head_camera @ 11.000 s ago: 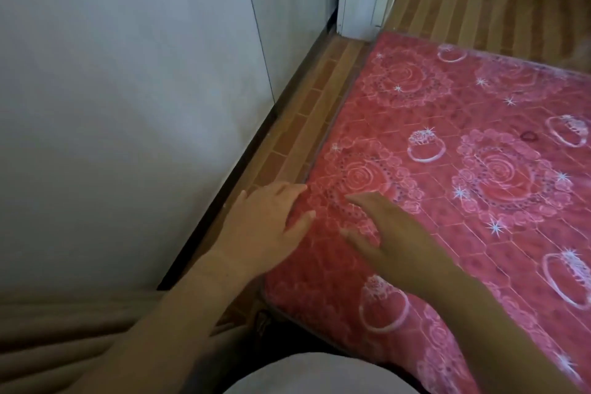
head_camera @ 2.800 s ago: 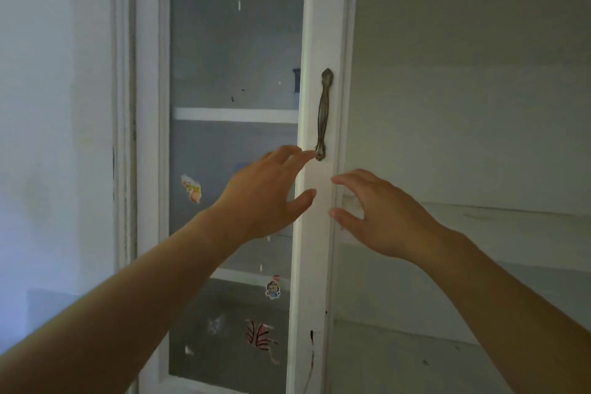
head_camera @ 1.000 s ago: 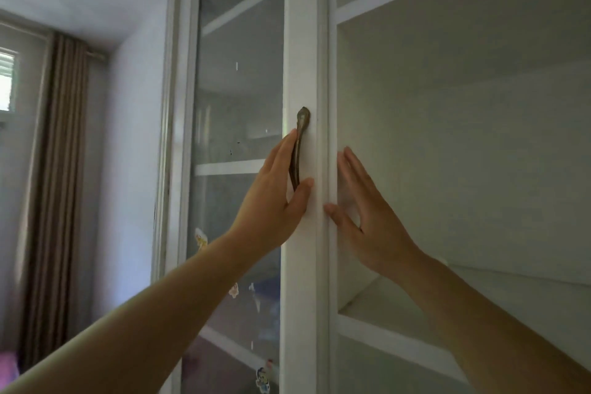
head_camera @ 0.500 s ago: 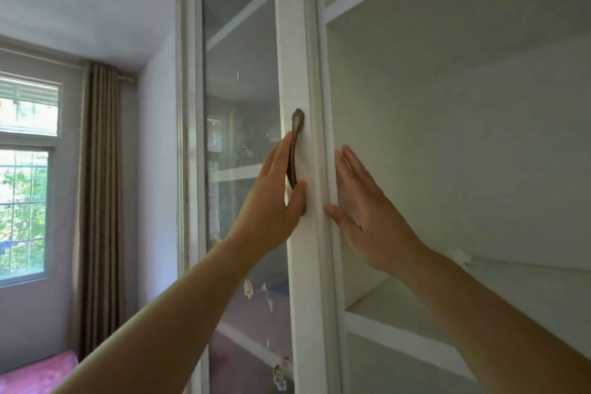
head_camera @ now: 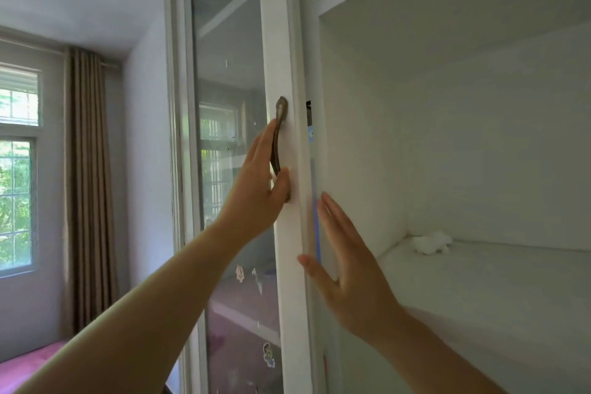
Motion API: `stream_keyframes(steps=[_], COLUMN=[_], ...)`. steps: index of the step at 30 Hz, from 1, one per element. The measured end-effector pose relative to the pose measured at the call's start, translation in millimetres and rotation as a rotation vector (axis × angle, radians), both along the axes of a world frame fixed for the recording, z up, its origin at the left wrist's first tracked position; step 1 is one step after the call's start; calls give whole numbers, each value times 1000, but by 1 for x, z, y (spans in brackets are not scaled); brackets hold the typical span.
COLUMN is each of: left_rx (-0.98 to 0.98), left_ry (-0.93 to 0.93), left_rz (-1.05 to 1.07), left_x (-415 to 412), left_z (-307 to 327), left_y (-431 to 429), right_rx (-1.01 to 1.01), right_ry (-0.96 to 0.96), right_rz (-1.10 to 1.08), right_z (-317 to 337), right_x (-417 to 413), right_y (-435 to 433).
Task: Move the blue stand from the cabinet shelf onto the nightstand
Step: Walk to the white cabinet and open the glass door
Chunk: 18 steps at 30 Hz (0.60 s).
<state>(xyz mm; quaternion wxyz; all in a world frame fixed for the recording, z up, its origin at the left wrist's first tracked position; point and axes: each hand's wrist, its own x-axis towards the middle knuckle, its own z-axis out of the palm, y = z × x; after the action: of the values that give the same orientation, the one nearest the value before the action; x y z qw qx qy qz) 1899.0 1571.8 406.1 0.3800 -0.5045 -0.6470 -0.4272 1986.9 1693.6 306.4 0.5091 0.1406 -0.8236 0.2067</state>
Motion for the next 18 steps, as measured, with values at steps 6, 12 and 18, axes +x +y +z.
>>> stream_keyframes(steps=[6, 12, 18], left_rx=[7, 15, 4], left_ry=[-16, -20, -28], left_rz=[-45, -51, -129], left_x=[-1, 2, 7], left_z=[-1, -1, -5], left_y=[-8, -23, -34], right_rx=[0, -63, -191], right_ry=[92, 57, 69], right_rz=[-138, -70, -100], right_z=[-15, -32, -37], right_x=[-9, -12, -10], right_y=[-9, -32, -57])
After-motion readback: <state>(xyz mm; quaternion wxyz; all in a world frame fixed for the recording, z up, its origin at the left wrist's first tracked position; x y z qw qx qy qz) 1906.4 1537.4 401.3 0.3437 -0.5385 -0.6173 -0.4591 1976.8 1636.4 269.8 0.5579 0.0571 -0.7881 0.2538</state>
